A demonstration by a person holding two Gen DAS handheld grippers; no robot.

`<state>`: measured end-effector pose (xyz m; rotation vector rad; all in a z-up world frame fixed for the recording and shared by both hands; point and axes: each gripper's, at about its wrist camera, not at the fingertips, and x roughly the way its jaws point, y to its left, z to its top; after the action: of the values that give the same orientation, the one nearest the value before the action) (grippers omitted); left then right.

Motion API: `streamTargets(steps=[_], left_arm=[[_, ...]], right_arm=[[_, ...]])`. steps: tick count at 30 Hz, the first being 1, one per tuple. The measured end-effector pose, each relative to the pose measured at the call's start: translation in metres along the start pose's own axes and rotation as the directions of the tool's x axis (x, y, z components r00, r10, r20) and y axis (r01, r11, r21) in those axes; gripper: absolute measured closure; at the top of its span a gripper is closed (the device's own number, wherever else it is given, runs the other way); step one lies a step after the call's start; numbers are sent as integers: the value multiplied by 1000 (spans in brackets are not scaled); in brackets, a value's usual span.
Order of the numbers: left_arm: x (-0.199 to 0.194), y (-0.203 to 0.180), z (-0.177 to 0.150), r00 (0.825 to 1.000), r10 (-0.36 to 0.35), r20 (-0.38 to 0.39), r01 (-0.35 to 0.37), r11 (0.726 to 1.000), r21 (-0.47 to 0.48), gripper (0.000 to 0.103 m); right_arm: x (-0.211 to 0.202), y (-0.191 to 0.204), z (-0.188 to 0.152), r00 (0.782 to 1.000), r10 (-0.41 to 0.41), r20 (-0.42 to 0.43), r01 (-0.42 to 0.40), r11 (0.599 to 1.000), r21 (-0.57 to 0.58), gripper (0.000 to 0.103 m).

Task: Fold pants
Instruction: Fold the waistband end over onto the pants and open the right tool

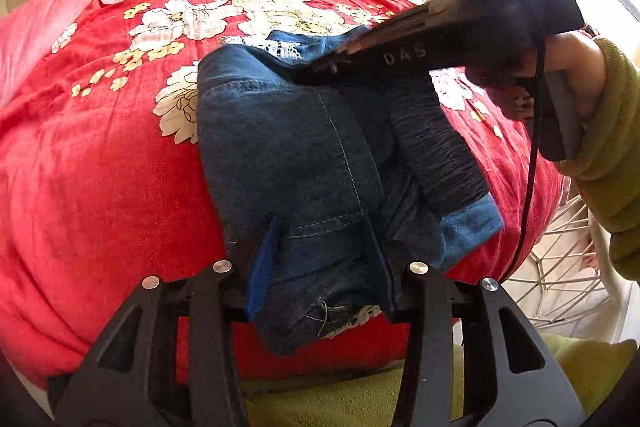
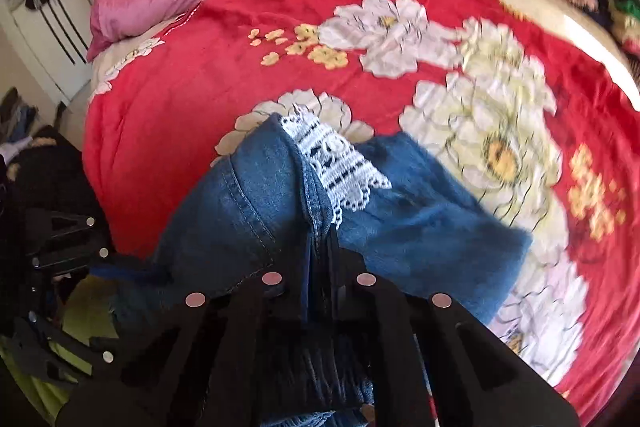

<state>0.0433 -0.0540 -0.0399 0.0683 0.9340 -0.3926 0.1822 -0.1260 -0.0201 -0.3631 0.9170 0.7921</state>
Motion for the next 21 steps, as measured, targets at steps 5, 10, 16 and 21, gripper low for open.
streamTargets(steps=[5,10,16,21], left_arm=[[-1,1,1,1000,-8,5,8,1000,-6,68],[-1,3,0,1000,-14,6,14,1000,-14,67],[-2,2,0,1000,-11,3,11,1000,-12,66],[-3,1,-1,1000,-9,4,9,1000,-13,65]], right_arm=[[19,-3,5,988,-149,-31,148,988,-32,98],[33,-10,-1,987,-155,-32,155,988,19,97],[-2,-12,-6,983,-173,68,167,982,84,64],[-46,-19,-19,971,-168,169,136,974,182,47]])
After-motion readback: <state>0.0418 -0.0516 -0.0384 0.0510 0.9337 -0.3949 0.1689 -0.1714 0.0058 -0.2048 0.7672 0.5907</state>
